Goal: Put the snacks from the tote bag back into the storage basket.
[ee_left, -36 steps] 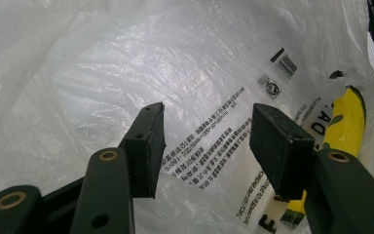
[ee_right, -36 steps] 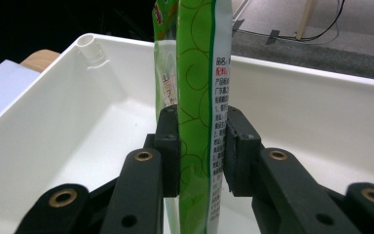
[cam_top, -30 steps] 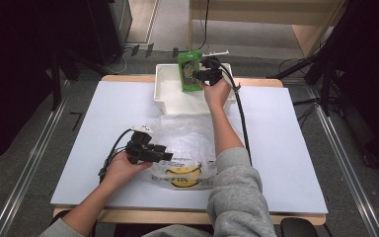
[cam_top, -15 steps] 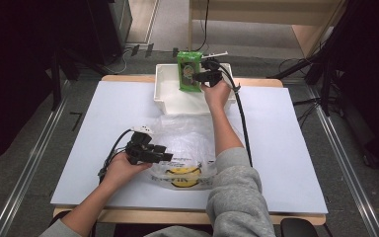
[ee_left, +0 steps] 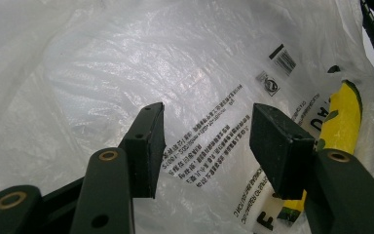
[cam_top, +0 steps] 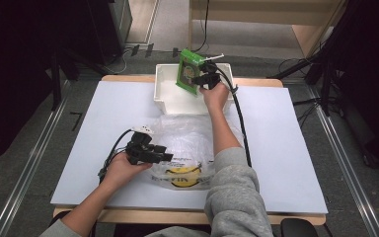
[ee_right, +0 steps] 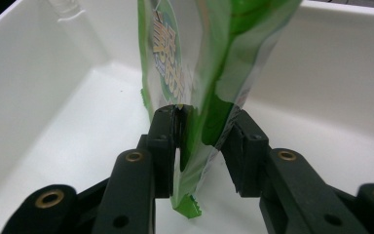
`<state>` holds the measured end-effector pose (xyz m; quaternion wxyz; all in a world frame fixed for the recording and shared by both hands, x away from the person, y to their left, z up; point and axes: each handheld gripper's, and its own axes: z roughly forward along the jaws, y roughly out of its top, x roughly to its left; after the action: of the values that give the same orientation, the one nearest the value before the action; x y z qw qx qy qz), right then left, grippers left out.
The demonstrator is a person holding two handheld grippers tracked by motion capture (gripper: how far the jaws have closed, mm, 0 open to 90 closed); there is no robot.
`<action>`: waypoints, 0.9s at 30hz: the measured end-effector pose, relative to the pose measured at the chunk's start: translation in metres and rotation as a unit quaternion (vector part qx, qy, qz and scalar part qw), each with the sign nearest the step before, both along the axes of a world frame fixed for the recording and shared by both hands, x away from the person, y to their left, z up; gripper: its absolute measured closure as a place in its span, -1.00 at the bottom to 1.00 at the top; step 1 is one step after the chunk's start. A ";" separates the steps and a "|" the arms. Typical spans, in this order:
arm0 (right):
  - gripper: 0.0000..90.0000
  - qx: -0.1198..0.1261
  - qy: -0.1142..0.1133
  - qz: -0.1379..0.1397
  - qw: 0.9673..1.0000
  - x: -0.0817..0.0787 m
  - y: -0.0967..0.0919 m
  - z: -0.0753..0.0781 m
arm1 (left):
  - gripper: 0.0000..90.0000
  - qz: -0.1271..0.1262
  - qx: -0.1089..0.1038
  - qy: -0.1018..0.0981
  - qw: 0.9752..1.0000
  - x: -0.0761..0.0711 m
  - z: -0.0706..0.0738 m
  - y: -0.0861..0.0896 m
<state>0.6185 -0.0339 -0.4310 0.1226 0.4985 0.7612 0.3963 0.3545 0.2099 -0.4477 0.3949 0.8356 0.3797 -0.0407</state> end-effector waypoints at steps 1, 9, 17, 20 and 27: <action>0.50 0.000 0.000 0.000 1.000 0.000 0.000 0.000 | 0.07 0.000 0.000 0.000 1.000 0.000 0.000 0.000; 0.32 -0.027 -0.008 -0.035 0.999 0.005 -0.002 -0.001 | 0.07 0.001 0.001 0.002 1.000 0.001 -0.001 0.000; 0.18 -0.042 -0.005 -0.061 0.997 0.008 -0.002 -0.003 | 0.07 0.001 -0.001 0.002 1.000 0.000 0.000 0.000; 0.20 -0.047 -0.003 -0.056 0.997 0.007 0.000 -0.006 | 0.07 0.000 -0.001 0.002 1.000 0.000 0.000 0.000; 0.22 -0.044 -0.001 -0.057 0.997 0.006 0.001 -0.005 | 0.07 0.001 0.000 0.002 1.000 0.001 -0.001 0.000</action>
<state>0.6249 -0.0326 -0.4364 0.1674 0.5347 0.7482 0.3554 0.3552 0.2100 -0.4483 0.3944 0.8349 0.3816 -0.0422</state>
